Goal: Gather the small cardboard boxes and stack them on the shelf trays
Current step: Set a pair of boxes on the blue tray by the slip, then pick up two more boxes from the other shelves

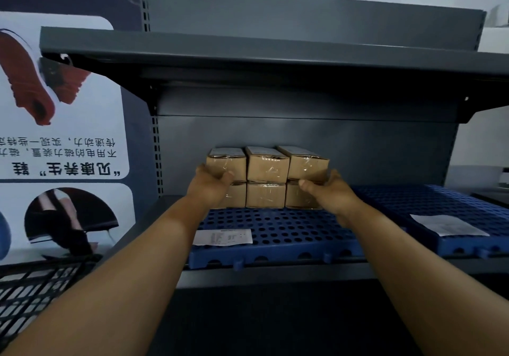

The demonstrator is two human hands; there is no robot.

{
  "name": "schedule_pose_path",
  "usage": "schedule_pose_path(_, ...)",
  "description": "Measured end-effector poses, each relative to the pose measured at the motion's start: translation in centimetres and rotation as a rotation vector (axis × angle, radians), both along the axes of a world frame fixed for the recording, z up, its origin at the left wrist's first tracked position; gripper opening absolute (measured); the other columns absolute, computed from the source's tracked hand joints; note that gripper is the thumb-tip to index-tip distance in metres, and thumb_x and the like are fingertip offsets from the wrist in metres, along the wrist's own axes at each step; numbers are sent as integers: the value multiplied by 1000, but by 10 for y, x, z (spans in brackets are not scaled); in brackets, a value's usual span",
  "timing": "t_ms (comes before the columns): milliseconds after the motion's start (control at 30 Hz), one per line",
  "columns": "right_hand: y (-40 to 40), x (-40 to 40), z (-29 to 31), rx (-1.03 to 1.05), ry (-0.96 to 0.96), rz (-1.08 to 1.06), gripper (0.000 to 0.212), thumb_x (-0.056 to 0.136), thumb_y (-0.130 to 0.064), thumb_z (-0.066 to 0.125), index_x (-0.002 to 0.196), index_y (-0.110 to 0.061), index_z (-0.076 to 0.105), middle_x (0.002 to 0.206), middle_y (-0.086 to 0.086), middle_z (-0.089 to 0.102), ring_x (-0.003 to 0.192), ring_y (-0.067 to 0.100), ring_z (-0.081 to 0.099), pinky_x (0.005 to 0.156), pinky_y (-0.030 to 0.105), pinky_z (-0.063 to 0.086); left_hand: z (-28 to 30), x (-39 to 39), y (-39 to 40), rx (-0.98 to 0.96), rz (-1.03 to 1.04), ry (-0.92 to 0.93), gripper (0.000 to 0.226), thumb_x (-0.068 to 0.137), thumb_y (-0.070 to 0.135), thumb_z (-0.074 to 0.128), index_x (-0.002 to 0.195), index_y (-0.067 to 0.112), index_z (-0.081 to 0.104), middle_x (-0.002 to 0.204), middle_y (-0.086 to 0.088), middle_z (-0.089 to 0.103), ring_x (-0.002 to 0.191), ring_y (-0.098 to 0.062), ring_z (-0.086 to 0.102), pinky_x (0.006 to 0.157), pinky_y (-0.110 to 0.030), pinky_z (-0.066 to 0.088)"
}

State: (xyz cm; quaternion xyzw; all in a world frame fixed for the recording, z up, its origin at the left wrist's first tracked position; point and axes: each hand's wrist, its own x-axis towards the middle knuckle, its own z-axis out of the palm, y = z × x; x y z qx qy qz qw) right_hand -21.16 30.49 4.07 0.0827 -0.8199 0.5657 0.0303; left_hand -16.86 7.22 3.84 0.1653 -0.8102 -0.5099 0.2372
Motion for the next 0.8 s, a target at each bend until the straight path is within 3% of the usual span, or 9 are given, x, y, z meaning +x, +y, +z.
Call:
schedule_pose_path(67, 0, 4, -1, -4, -13, -30, 87, 85, -36, 67, 150, -12, 13, 150, 4, 35, 135, 24, 36, 107, 34, 32, 0, 4, 2, -11, 0, 5, 66, 90, 36, 58, 142, 6, 29, 135, -13, 50, 123, -30, 49, 97, -36, 42)
schedule_pose_path(133, 2, 8, -2, -15, -9, -55, 98, 86, -37, 66, 152, -10, -1, 156, 6, 25, 141, 24, 28, 110, 32, 27, -1, 6, 3, -21, 4, 8, 66, 89, 36, 60, 140, 5, 32, 134, -14, 51, 121, -29, 51, 92, -34, 42)
schedule_pose_path(200, 5, 12, -3, -20, 10, -71, 99, 86, -37, 65, 151, -9, -4, 156, 7, 23, 142, 24, 26, 111, 31, 26, -1, 10, 6, -18, 16, 27, 66, 87, 36, 62, 138, 4, 34, 133, -15, 50, 117, -29, 52, 86, -32, 43)
schedule_pose_path(267, 7, 15, -3, -8, 32, -91, 98, 86, -38, 66, 151, -10, -2, 156, 7, 23, 142, 24, 26, 111, 32, 26, -1, 18, 13, -35, 49, 49, 68, 86, 34, 63, 138, 3, 32, 137, -17, 43, 119, -30, 49, 89, -34, 43)
schedule_pose_path(367, 12, 25, -5, 49, 80, -107, 96, 84, -41, 66, 153, -14, 4, 157, 5, 23, 141, 25, 28, 114, 37, 28, 1, 37, 36, -177, 106, 82, 76, 89, 33, 61, 145, 1, 21, 146, -15, 24, 135, -29, 30, 108, -35, 31)
schedule_pose_path(467, 25, 42, -10, 141, 119, -111, 88, 85, -39, 65, 152, -18, 12, 155, 4, 27, 138, 25, 33, 112, 40, 33, 2, 57, 72, -302, 49, 105, 77, 91, 30, 58, 149, 7, 13, 151, -10, 16, 140, -27, 21, 113, -31, 24)
schedule_pose_path(633, 69, 94, -23, 314, 189, -150, 78, 90, -26, 62, 151, -13, 15, 155, 5, 26, 138, 23, 33, 107, 30, 32, -5, 83, 148, -436, -180, 82, 71, 93, 25, 56, 150, 12, 16, 154, -8, 17, 140, -26, 28, 112, -32, 27)
schedule_pose_path(800, 139, 148, -51, 405, 100, -245, 75, 93, -32, 57, 152, -18, 14, 157, 3, 21, 141, 24, 28, 107, 33, 32, -35, 112, 226, -436, -362, 13, 66, 95, 23, 52, 150, 18, 18, 155, -6, 23, 138, -24, 33, 112, -35, 30)
